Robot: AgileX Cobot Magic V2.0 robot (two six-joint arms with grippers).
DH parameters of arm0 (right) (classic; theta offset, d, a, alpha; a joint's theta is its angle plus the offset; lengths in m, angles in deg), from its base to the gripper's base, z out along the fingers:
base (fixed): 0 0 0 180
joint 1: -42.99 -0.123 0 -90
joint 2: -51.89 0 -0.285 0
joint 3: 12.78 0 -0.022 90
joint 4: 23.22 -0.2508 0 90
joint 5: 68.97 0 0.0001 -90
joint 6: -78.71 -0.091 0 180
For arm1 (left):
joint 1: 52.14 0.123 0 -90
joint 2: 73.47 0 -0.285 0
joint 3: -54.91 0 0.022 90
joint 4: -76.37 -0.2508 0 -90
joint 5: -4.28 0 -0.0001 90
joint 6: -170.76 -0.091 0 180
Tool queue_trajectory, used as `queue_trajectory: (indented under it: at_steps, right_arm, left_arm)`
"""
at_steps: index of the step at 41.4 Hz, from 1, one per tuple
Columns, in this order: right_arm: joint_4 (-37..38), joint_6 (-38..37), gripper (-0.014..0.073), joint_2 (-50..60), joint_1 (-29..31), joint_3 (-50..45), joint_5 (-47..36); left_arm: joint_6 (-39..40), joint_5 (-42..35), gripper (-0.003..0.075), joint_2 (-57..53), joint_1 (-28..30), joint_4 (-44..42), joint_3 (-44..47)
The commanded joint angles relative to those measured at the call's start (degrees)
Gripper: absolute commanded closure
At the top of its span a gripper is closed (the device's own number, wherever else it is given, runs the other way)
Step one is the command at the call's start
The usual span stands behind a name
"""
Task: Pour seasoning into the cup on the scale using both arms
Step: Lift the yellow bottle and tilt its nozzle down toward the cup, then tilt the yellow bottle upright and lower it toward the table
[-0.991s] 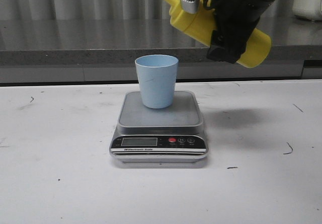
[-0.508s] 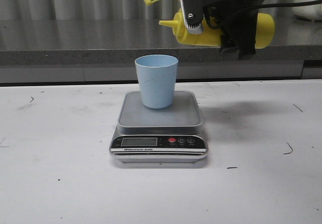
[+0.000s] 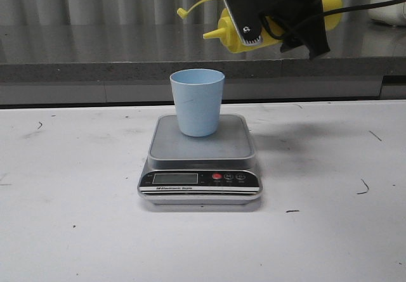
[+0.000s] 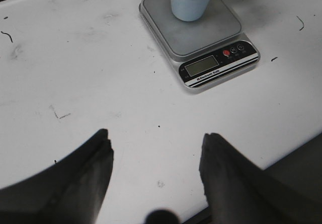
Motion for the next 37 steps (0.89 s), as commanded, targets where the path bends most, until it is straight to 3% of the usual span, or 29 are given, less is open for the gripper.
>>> queue_trajectory:
  at_steps: [1, 18, 22, 25, 37]
  right_arm:
    - [5.8, -0.7, 0.0284, 3.1, -0.2, 2.4, -0.8]
    - [7.1, -0.8, 0.0284, 3.1, -0.3, 2.4, -0.5]
    - [7.0, -3.9, 0.0284, 3.1, -0.3, 2.4, -0.6]
    - [7.0, -10.3, 0.0284, 3.1, -0.3, 2.4, -0.6]
    - [4.3, -48.3, 0.0284, 3.1, -0.3, 2.4, 3.7]
  left_arm:
    - [0.2, -3.7, 0.0332, -0.2, -0.4, 0.0, -1.4]
    - [0.2, -3.7, 0.0332, -0.2, -0.4, 0.0, -1.4]
    - [0.2, -3.7, 0.0332, -0.2, -0.4, 0.0, -1.4]
    - [0.2, -3.7, 0.0332, -0.2, -0.4, 0.0, -1.4]
    - [0.2, -3.7, 0.0332, -0.2, -0.4, 0.0, -1.4]
